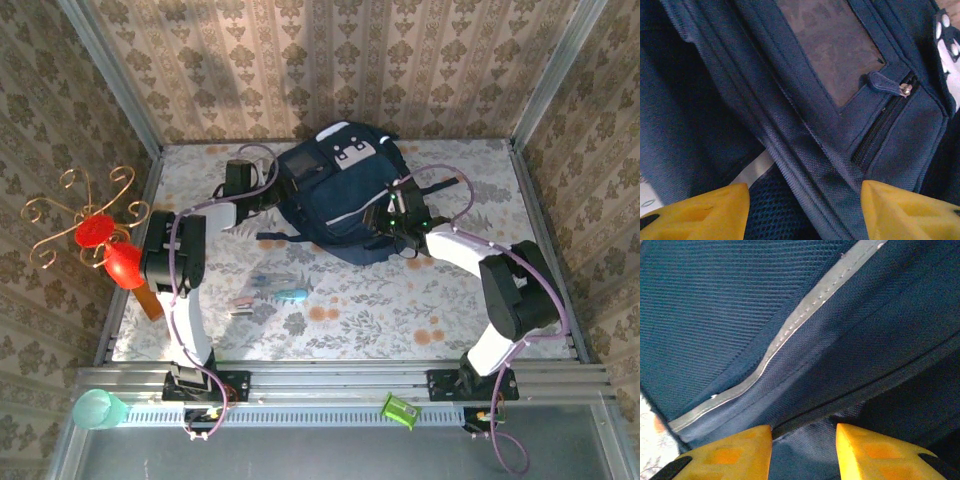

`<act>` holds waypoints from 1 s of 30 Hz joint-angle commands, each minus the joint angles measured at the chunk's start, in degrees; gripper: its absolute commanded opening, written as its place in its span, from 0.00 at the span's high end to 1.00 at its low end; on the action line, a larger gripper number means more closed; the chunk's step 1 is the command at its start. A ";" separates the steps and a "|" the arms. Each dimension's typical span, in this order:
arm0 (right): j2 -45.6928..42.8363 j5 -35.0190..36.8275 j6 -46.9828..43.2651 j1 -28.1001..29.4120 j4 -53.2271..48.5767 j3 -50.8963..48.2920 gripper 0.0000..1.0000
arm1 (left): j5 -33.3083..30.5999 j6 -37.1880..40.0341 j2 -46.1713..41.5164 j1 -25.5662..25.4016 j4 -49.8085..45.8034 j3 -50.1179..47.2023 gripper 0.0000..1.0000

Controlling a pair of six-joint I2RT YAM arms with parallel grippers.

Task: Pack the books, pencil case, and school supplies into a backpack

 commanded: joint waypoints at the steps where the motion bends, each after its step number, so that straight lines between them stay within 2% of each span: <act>1: 1.51 -0.02 0.30 -0.72 1.77 1.94 0.61 | 1.81 -0.53 1.42 -0.80 -0.53 1.27 0.41; 10: 3.00 -1.52 0.49 -1.20 1.90 2.91 0.61 | 2.25 -0.12 4.08 -1.25 -1.11 3.42 0.43; 15: 3.85 -1.44 0.01 -1.93 1.27 3.75 0.61 | 2.35 0.64 5.85 -2.04 -2.14 4.78 0.49; 21: 4.70 -0.78 -1.86 -3.86 -0.15 4.64 0.61 | 1.73 0.98 5.96 -2.43 -1.64 3.94 0.65; 26: 6.55 -0.20 -4.72 -6.15 -2.50 6.85 0.61 | 2.03 0.57 4.96 -2.87 0.06 1.08 0.85; 30: 9.43 -0.03 -7.59 -8.17 -6.14 11.40 0.61 | 1.70 -0.81 1.93 -4.73 2.90 -3.61 0.98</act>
